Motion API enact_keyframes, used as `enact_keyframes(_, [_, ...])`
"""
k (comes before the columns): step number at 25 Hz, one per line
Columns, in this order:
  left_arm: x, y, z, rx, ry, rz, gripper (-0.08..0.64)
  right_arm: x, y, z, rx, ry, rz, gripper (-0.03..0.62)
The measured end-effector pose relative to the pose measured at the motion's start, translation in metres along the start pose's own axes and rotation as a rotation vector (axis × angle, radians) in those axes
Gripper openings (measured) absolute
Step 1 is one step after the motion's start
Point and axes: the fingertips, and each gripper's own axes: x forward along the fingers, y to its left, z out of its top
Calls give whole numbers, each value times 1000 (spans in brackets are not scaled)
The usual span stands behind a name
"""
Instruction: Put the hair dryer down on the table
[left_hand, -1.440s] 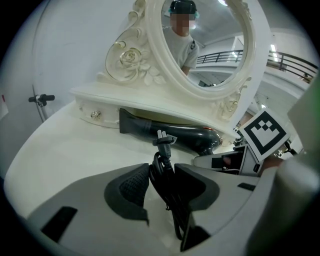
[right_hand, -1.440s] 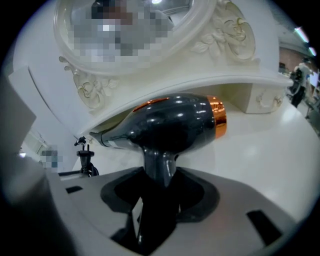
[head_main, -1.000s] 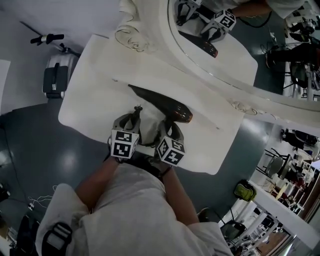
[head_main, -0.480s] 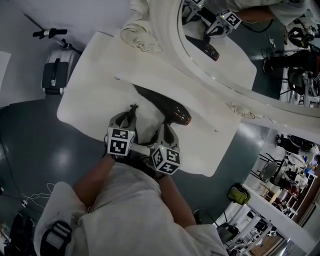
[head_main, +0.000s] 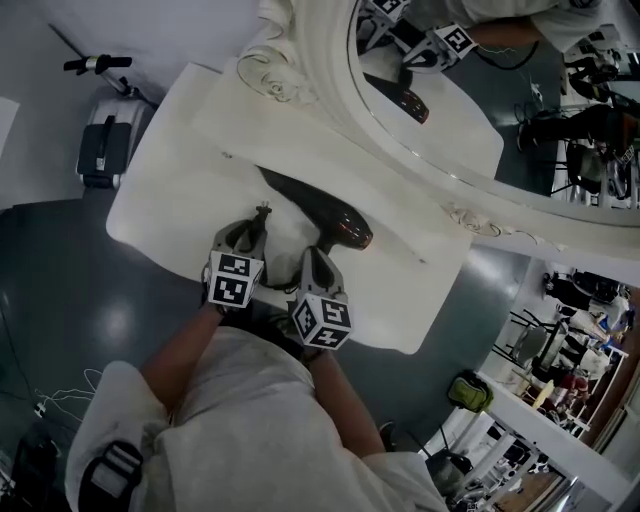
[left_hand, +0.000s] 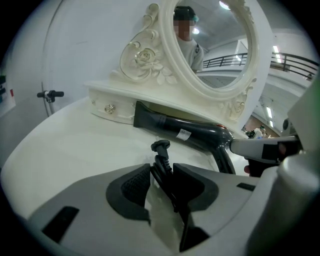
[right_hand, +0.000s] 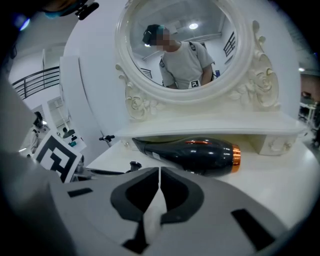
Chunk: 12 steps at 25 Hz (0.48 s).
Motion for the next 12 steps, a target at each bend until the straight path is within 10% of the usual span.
enact_keyframes(12, [-33,-29,36,165,-150,90,144,-40,-2,2,-66,-63,60,23])
